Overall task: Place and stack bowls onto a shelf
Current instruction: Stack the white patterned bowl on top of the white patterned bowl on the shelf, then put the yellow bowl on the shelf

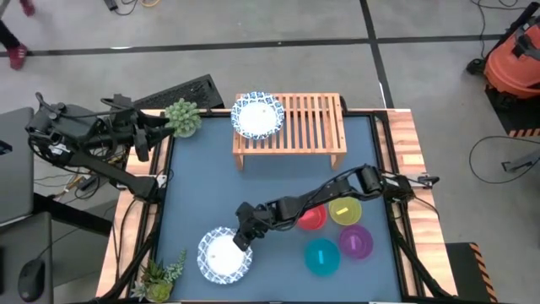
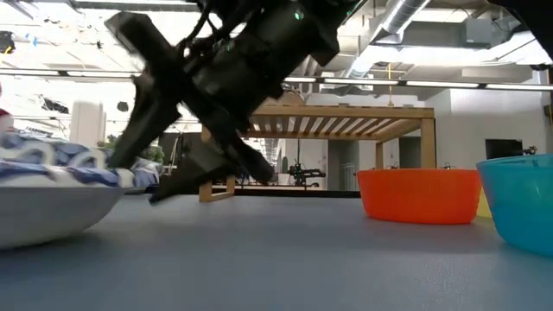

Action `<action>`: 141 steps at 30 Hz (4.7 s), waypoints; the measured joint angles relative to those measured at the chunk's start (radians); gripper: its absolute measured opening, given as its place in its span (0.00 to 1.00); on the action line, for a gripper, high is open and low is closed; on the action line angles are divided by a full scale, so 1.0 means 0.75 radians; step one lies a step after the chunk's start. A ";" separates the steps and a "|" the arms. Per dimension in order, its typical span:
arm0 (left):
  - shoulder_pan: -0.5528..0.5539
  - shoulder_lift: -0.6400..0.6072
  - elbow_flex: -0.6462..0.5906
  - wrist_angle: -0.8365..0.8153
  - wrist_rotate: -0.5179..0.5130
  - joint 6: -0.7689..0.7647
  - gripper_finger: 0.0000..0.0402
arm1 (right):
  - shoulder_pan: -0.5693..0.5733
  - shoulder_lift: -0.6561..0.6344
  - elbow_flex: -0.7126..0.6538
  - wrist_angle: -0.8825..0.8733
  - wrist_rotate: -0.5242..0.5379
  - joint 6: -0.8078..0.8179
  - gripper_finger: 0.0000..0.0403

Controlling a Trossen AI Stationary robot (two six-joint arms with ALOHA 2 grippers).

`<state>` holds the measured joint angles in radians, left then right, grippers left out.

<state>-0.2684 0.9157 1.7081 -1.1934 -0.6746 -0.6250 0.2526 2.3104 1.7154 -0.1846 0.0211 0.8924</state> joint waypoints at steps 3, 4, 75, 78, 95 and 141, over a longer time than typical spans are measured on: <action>0.000 0.000 0.000 -0.001 0.001 0.000 0.49 | 0.000 0.003 -0.002 -0.005 -0.009 0.001 0.58; 0.000 0.000 0.000 -0.001 0.001 0.000 0.49 | 0.000 0.000 0.000 -0.004 -0.009 0.000 0.58; 0.000 0.080 -0.001 -0.007 -0.100 0.282 0.49 | -1.067 -0.583 0.238 -0.759 -0.202 -0.428 0.05; -0.001 0.079 -0.001 -0.006 -0.115 0.285 0.49 | -1.083 -0.586 0.238 -0.749 -0.208 -0.441 0.10; -0.001 0.079 -0.001 -0.002 -0.140 0.238 0.49 | -1.166 -0.594 0.308 -0.845 -0.245 -0.543 0.52; 0.033 0.315 0.000 0.763 0.285 0.435 0.49 | 0.144 -1.582 -1.017 -1.660 0.253 0.872 0.50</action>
<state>-0.2436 1.1522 1.7081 -0.6215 -0.4605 -0.2985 0.3605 1.1242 0.9526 -1.4298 0.2108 1.5461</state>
